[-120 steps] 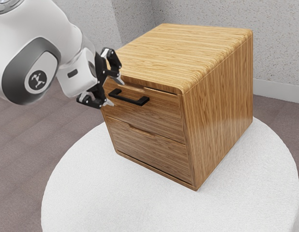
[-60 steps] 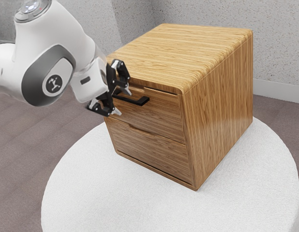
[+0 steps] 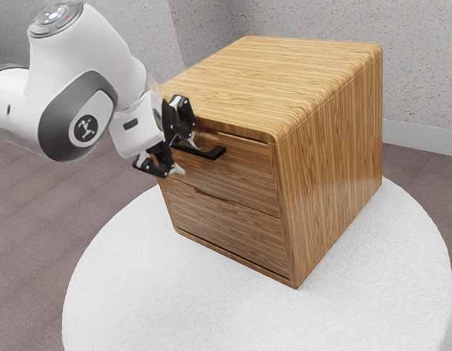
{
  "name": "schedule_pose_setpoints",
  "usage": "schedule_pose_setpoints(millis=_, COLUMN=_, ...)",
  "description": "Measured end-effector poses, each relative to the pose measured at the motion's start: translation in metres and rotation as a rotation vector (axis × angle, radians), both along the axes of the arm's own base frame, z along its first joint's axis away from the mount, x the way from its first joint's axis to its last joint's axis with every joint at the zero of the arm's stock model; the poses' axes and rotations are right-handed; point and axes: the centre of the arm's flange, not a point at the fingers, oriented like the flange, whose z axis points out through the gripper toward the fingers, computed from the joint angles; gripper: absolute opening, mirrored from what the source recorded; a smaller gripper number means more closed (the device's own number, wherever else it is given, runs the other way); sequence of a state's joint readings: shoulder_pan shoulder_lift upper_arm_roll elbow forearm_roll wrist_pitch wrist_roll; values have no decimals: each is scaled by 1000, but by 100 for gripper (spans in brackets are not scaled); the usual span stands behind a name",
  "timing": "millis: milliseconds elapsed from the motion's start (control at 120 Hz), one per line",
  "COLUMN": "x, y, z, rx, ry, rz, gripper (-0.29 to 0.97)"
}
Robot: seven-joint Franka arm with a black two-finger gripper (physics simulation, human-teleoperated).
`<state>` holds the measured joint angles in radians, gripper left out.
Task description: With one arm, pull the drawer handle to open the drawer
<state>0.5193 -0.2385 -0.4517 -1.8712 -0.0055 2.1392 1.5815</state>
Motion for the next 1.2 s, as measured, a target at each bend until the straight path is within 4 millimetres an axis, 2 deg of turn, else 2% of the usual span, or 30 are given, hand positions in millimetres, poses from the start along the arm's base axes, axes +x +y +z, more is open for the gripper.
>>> schedule_pose_setpoints(millis=217, x=5, y=5, z=-7, rx=-7, ry=7, rz=11, gripper=38)
schedule_pose_setpoints(millis=275, x=8, y=6, z=-10, rx=-11, ry=5, rz=15, gripper=38)
schedule_pose_setpoints(millis=300, x=9, y=7, z=-11, rx=-15, ry=7, rz=18, gripper=22)
schedule_pose_setpoints(millis=317, x=10, y=6, z=-12, rx=-19, ry=6, rz=18, gripper=17)
schedule_pose_setpoints(millis=367, x=11, y=6, z=-13, rx=-29, ry=8, rz=26, gripper=20)
schedule_pose_setpoints(millis=558, x=11, y=3, z=-14, rx=-41, ry=3, rz=69, gripper=12)
schedule_pose_setpoints(millis=617, x=9, y=2, z=-10, rx=-42, ry=-4, rz=75, gripper=-1)
schedule_pose_setpoints(millis=650, x=6, y=0, z=-6, rx=-39, ry=-12, rz=72, gripper=2)
schedule_pose_setpoints(millis=725, x=2, y=-4, z=0, rx=-34, ry=-18, rz=63, gripper=-5)
schedule_pose_setpoints(millis=900, x=0, y=-6, z=1, rx=-27, ry=-13, rz=47, gripper=-8)
schedule_pose_setpoints(millis=1000, x=-5, y=-9, z=7, rx=-17, ry=-22, rz=39, gripper=-15)
schedule_pose_setpoints(millis=1200, x=-11, y=-14, z=14, rx=1, ry=-32, rz=27, gripper=12)
